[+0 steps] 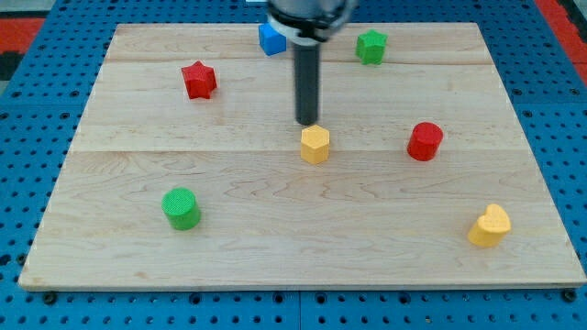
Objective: Push yellow hexagon closer to the yellow heart
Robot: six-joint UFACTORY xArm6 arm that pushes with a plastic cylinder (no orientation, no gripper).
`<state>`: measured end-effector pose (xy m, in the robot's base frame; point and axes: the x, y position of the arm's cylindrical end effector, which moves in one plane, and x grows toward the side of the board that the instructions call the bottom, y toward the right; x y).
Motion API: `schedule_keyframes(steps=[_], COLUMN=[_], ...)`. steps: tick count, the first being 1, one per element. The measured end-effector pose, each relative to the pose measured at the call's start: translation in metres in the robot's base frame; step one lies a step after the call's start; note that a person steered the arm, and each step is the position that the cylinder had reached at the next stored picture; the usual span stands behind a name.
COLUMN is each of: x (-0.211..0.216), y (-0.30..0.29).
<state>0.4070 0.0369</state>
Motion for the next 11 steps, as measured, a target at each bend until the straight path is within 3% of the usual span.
schedule_keyframes(steps=[1, 2, 3, 4, 5, 6, 7, 8, 9, 11], x=[0.054, 0.018, 0.03, 0.095, 0.113, 0.084, 0.06, 0.075, 0.065, 0.141], y=[0.014, -0.022, -0.07, -0.028, 0.02, -0.082, -0.042, 0.03, 0.031, 0.127])
